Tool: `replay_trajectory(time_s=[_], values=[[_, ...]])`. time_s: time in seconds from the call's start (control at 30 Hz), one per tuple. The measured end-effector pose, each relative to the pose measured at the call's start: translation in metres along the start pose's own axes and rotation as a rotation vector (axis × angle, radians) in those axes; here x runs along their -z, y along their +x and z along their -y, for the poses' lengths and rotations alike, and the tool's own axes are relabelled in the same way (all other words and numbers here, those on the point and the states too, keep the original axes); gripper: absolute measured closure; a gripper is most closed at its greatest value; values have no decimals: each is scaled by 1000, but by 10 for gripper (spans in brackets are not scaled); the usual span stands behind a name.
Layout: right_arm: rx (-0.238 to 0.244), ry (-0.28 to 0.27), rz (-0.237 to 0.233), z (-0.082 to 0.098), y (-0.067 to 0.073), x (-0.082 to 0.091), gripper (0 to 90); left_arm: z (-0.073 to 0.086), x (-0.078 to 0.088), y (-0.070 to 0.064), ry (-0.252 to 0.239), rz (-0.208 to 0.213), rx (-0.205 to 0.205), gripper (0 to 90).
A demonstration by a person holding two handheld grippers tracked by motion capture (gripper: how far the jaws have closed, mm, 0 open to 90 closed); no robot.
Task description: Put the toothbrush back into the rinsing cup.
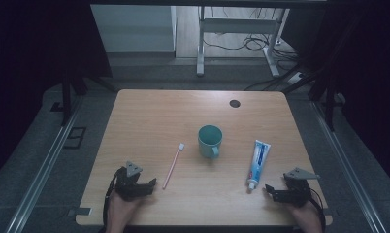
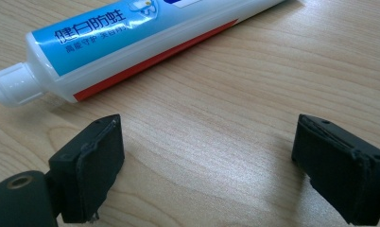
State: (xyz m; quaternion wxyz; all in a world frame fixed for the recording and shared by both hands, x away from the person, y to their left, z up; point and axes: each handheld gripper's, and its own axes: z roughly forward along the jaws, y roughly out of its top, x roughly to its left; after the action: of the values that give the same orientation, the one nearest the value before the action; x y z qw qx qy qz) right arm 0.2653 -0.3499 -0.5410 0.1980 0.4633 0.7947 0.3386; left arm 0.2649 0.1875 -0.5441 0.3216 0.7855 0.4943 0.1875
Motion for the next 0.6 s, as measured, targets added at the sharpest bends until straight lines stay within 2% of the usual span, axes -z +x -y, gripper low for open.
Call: replay_trajectory(time_s=[0.2,0.37,0.6], values=[[0,0,0,0,0,0,100,-1,1,0,5,7,-11,182],[0,0,0,0,0,0,100,-2,3,0,3,-6,-10,196],[0,0,0,0,0,0,100,-7,8,-2,3,17,-15,218]])
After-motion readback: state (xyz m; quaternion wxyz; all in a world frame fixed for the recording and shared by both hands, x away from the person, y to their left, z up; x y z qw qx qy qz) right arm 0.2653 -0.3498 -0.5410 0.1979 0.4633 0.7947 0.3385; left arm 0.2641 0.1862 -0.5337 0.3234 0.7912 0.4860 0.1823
